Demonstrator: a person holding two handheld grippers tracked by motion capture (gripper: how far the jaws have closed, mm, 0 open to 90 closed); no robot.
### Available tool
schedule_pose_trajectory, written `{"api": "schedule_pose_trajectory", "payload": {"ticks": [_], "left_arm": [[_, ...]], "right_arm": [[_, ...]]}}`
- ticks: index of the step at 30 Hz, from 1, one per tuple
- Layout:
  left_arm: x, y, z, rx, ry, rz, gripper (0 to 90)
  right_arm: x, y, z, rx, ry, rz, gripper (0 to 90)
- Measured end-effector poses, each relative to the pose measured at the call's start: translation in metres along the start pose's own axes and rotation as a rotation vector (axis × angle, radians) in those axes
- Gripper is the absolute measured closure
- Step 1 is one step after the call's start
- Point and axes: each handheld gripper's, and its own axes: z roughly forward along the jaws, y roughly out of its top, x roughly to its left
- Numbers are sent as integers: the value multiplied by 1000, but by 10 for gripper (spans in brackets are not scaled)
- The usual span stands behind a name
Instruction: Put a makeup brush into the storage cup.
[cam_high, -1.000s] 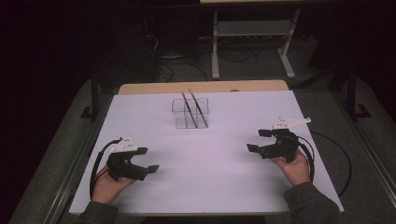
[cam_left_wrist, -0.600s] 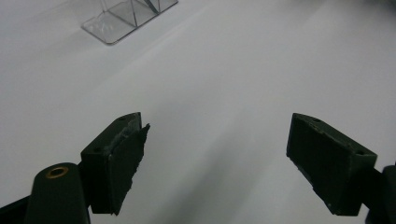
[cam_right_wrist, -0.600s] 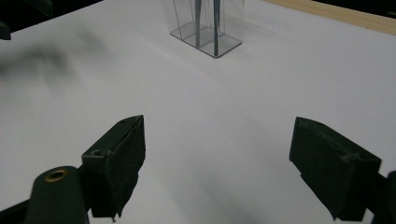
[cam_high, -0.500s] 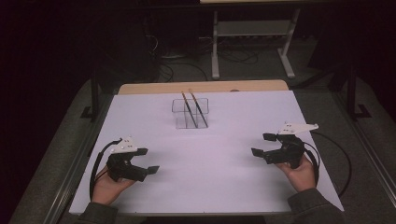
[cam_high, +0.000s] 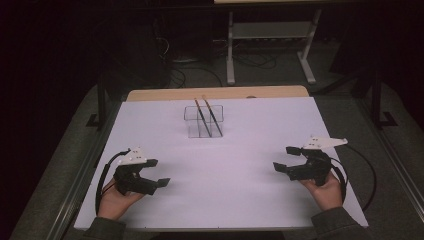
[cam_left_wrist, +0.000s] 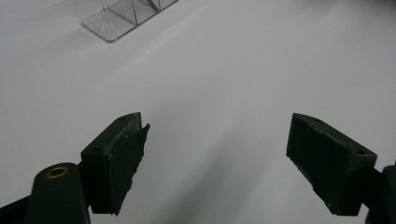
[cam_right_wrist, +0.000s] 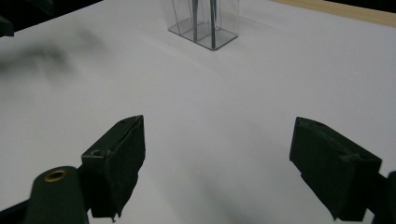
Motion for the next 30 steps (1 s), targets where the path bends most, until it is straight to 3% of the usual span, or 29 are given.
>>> {"api": "schedule_pose_trajectory", "payload": {"ticks": [5, 30], "left_arm": [[2, -1, 2, 14, -3, 15, 183], [0, -4, 5, 19, -8, 10, 182]], "right_arm": [[-1, -5, -1, 4, -8, 5, 162], [3, -14, 0, 0, -4, 9, 147]]}}
